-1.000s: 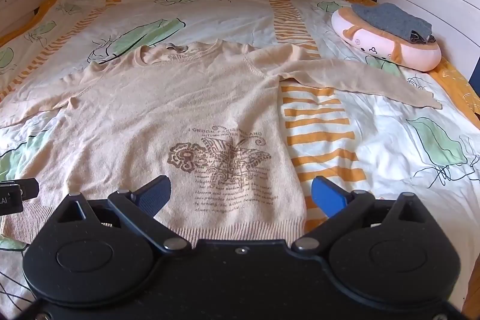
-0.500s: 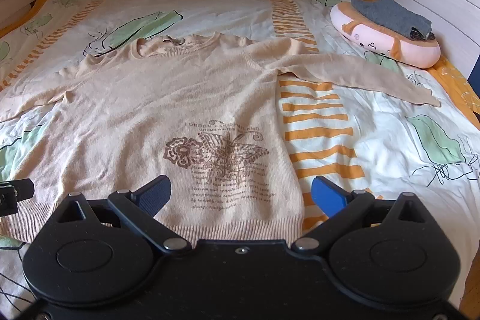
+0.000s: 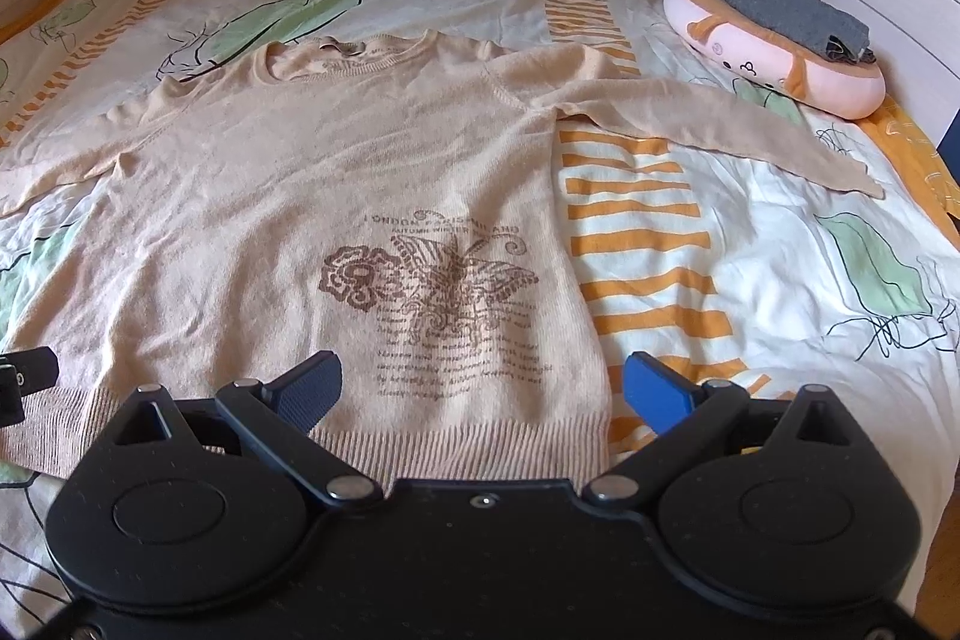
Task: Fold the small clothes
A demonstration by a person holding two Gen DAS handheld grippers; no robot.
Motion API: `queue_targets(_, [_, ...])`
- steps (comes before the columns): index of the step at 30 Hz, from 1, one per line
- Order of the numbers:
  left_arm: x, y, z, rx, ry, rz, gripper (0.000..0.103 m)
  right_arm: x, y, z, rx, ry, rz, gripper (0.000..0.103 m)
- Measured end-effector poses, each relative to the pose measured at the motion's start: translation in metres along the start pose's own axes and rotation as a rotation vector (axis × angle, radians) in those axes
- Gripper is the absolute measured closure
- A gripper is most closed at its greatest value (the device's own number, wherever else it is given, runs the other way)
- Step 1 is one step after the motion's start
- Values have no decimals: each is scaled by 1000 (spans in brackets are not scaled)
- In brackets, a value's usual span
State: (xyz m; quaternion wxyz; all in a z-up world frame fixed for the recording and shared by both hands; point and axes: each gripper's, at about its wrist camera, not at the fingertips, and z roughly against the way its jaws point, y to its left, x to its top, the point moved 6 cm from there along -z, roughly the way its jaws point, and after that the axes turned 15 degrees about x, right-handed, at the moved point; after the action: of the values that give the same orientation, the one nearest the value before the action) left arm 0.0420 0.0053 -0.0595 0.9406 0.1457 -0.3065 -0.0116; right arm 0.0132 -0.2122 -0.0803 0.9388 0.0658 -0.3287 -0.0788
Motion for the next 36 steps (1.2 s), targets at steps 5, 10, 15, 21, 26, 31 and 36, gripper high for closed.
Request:
queue_targets(5, [0, 2, -1, -1, 6, 1, 26, -1, 1, -2, -11, 26, 3, 3])
queue_targets(10, [0, 2, -2, 1, 6, 1, 26, 2, 2, -1, -7, 27, 6, 3])
queue_targets(15, [3, 4, -2, -3, 14, 4, 26, 7, 5, 1, -2, 16, 10, 3])
queue_targets(21, [5, 5, -4, 8, 26, 2, 26, 13, 7, 3, 3, 12, 16, 3])
queue_targets(26, [7, 4, -8, 15, 43, -6, 26, 18, 9, 3, 7, 14, 15, 3])
queue_targets(31, [11, 5, -12, 22, 51, -9, 26, 21, 11, 3, 14, 18, 17, 3])
queue_targets(36, [13, 5, -15, 20, 61, -9, 26, 23, 14, -2, 19, 40, 22, 3])
